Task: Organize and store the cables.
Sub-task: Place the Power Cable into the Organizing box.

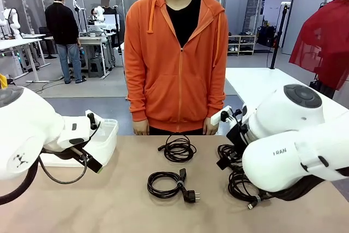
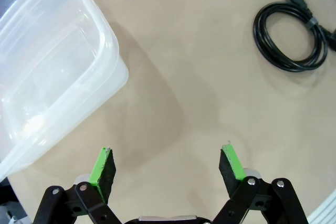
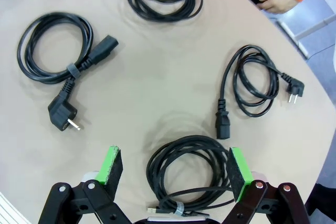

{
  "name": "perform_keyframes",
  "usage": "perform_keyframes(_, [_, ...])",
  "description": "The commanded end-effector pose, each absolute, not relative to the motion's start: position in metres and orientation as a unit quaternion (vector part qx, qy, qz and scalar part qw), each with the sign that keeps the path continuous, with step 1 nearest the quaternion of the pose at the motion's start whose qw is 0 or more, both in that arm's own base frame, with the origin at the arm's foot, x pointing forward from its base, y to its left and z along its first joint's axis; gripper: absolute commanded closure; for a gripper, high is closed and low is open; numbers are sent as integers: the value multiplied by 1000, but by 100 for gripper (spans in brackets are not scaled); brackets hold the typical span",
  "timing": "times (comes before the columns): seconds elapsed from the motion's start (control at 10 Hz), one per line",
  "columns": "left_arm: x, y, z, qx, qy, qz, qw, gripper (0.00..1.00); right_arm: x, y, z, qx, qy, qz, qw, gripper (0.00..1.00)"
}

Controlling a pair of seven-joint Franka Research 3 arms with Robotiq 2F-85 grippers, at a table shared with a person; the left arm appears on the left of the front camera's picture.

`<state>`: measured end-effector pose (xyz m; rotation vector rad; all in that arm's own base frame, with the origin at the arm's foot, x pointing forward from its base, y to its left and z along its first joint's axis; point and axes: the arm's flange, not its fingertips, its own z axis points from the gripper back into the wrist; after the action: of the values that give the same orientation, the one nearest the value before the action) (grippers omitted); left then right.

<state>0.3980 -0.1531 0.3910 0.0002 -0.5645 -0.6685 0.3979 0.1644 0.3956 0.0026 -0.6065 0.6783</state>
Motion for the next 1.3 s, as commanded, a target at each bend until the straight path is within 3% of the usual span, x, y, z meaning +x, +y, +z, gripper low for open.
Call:
perform_keyframes(0.0, [390,-139,430,-9,-255,-344,904,0,400,162,430,12,-279,322,905,0])
perform_keyframes(0.5, [345,-76,511,-95,-279,-425,856,0,405,113,520,101,-216,359,903,0])
perform_keyframes(0.7, [319,-44,545,-103,-292,-436,845,0,390,77,557,113,-228,388,886,0])
perform_keyframes(1.2, [287,21,595,-106,-280,-372,879,0,349,-25,605,149,-282,387,865,0])
